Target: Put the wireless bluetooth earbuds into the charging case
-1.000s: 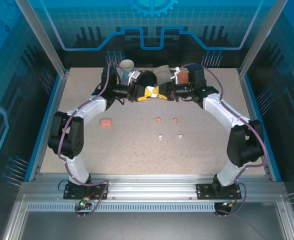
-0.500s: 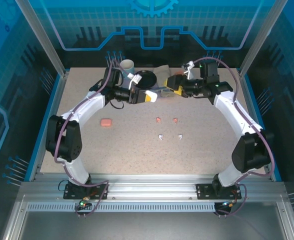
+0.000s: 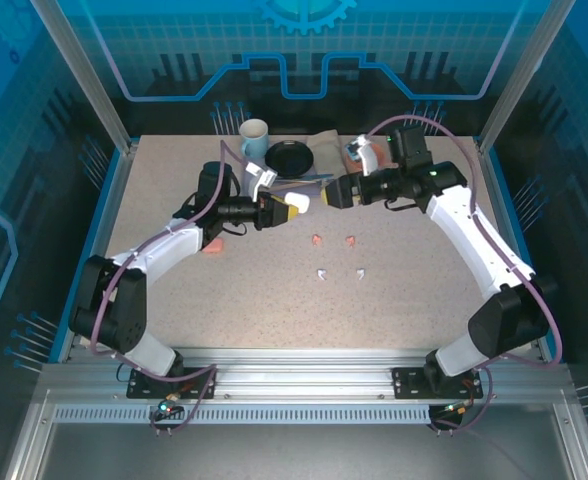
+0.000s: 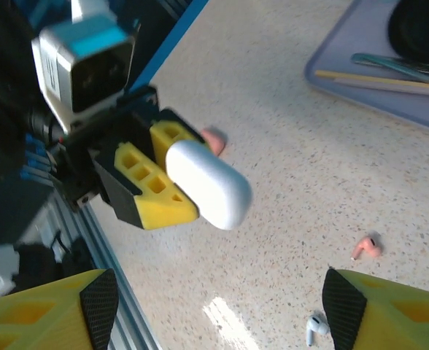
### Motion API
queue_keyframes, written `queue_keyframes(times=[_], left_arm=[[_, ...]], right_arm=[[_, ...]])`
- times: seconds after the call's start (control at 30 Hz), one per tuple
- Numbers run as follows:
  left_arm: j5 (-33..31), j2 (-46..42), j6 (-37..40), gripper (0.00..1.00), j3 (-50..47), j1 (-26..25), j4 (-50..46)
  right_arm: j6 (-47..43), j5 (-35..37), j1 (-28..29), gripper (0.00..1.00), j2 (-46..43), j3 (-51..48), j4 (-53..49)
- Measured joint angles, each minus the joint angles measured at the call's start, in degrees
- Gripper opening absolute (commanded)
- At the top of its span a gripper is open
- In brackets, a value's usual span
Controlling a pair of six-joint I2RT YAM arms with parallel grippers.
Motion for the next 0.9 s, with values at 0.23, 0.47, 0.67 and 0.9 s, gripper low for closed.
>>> queue_keyframes(times=[0.23, 0.47, 0.67, 0.9], left_arm=[[1.75, -0.48, 2.32, 0.00, 0.13, -2.40, 1.38], [1.92, -0.48, 4.17, 0.00, 1.11, -3.19, -1.18], [2.58, -0.59, 5.62, 0.00, 1.66, -3.43, -2.62], [2.45, -0.79, 6.08, 0.00, 1.77, -3.74, -3.69]], right_arm=[[-10.43, 5.20, 7.17, 0.78, 5.09, 6.36, -5.44], [-13.90, 7.87, 7.34, 0.75, 8.24, 8.94, -7.87], [-14.19, 9.70, 6.29, 0.74, 9.01, 9.42, -8.11], [-11.39, 9.38, 2.71, 0.72, 9.38, 10.32, -7.34]])
